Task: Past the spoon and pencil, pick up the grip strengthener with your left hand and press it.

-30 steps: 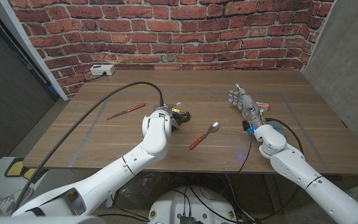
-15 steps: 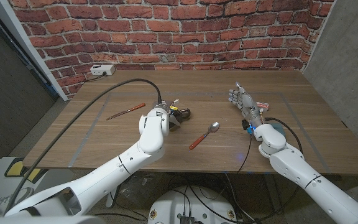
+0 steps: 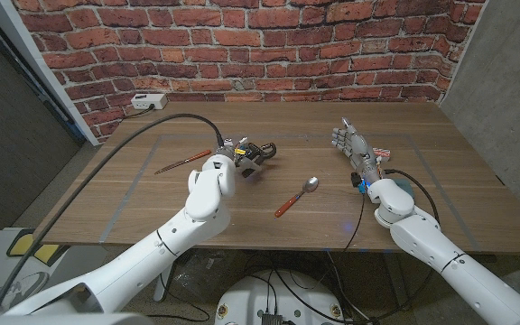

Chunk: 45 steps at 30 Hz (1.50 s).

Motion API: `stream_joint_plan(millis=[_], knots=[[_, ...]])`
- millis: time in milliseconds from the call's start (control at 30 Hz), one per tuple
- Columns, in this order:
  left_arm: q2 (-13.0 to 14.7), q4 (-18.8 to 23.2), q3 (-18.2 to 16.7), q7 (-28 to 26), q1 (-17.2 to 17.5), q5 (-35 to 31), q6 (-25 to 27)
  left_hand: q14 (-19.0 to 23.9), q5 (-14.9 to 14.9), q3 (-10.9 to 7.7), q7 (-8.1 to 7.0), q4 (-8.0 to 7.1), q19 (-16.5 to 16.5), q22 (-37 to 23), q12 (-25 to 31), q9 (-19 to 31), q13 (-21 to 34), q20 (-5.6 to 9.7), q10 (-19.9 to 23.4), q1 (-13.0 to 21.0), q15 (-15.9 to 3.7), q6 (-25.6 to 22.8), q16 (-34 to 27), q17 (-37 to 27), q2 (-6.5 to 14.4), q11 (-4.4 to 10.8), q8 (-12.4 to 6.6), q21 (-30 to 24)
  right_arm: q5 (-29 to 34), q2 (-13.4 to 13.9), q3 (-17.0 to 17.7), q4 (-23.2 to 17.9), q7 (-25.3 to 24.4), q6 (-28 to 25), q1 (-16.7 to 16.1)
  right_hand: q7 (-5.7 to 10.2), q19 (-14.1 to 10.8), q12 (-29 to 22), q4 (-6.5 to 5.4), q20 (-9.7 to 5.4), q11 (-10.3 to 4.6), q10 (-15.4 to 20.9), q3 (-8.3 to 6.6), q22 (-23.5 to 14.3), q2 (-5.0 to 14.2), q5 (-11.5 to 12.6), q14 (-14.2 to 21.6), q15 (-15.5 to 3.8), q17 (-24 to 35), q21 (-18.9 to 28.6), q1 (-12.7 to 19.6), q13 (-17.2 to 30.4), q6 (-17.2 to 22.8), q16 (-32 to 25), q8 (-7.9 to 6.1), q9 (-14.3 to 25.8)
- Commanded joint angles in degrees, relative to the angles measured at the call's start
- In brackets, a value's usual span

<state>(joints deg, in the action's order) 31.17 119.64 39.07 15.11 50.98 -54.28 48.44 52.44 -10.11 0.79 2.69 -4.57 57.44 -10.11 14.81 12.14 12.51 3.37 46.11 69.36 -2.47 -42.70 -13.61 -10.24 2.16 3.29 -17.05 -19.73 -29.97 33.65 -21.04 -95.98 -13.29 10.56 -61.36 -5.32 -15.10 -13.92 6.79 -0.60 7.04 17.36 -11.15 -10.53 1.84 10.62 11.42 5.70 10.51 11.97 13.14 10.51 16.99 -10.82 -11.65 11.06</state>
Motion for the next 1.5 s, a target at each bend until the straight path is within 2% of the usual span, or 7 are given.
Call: stream_joint_plan(millis=[33,267,567,933,1267,1500], knots=[[2.1,2.3,-6.4,-17.5,4.5,17.0,-8.0,5.5,-0.1,-14.53,0.59,10.34,1.0,-0.1,0.0,0.3,0.0,0.69,2.8,7.1,-8.17,-1.4,0.3,-0.2,7.3,2.06,-0.23,-0.2,0.4,-0.4,-0.2,0.1,-0.2,0.4,0.1,-0.15,-0.3,0.2,0.06,0.2,-0.18,0.4,0.14,-0.1,0.4,-0.1,0.4,-0.04,0.1,-0.1,0.2,0.2,0.5,0.0,0.03,0.1],[3.2,2.1,-6.9,-24.2,5.0,22.0,-9.9,5.7,-0.1,-14.74,0.57,10.2,1.0,-0.1,-0.1,0.2,0.0,0.59,3.0,6.9,-7.83,-1.3,0.5,-0.1,7.3,1.9,-0.04,-0.2,0.6,-0.4,0.0,-0.2,-0.5,0.8,-0.4,-0.16,-0.3,0.3,0.06,0.22,-0.22,0.4,0.15,-0.1,0.41,-0.1,0.5,-0.17,0.1,-0.1,0.2,0.2,0.5,0.0,0.03,0.1],[3.7,1.2,-8.7,-33.4,6.6,28.0,-15.5,7.3,-0.1,-15.21,0.78,9.36,2.0,-0.1,-0.3,0.2,0.0,0.68,4.2,5.8,-8.24,-2.8,0.7,-0.1,7.3,1.76,-0.08,-0.5,1.6,-0.3,0.0,-1.2,-1.2,1.4,-1.1,-0.22,-0.4,0.3,0.07,0.23,-0.17,0.5,0.16,-0.1,0.41,-0.1,0.4,-0.13,0.1,-0.1,0.2,0.2,0.7,0.0,0.0,0.1],[3.0,-3.3,-10.2,-45.3,8.6,32.6,-27.4,6.6,-0.1,-15.76,0.66,9.21,1.2,-0.1,-1.0,0.2,0.0,0.35,3.7,5.5,-7.6,-2.3,1.5,-0.1,7.0,1.57,0.55,0.0,2.3,-0.1,0.1,-2.5,-1.7,1.5,-1.6,-0.18,-0.4,0.4,0.08,0.17,-0.2,0.5,0.17,-0.1,0.42,-0.1,0.4,-0.15,0.1,-0.1,0.2,0.2,0.7,0.0,0.02,0.1],[3.0,-6.2,-9.8,-48.9,8.2,33.6,-33.2,7.2,-0.1,-16.33,0.64,9.43,1.2,-0.1,-1.1,0.2,0.0,0.33,4.6,5.6,-7.97,-3.0,1.7,-0.1,6.8,2.01,0.66,0.1,3.1,-0.2,0.2,-2.9,-1.6,2.2,-1.6,-0.19,-0.4,0.4,0.09,0.19,-0.19,0.6,0.19,-0.1,0.42,-0.1,0.5,-0.15,0.1,-0.1,0.2,0.2,0.7,0.0,0.01,0.1],[2.9,-7.3,-9.6,-49.6,7.8,34.0,-35.2,8.0,-0.2,-16.93,0.55,9.81,1.8,-0.1,-1.2,0.1,0.0,0.57,5.1,6.1,-8.39,-3.7,1.7,-0.1,6.7,2.03,0.65,0.0,3.5,-0.2,0.2,-3.3,-1.7,2.2,-1.5,-0.13,-0.5,0.4,0.09,0.16,-0.18,0.6,0.2,-0.1,0.43,-0.1,0.5,-0.19,0.1,-0.1,0.2,0.2,0.7,0.0,0.02,0.1]])
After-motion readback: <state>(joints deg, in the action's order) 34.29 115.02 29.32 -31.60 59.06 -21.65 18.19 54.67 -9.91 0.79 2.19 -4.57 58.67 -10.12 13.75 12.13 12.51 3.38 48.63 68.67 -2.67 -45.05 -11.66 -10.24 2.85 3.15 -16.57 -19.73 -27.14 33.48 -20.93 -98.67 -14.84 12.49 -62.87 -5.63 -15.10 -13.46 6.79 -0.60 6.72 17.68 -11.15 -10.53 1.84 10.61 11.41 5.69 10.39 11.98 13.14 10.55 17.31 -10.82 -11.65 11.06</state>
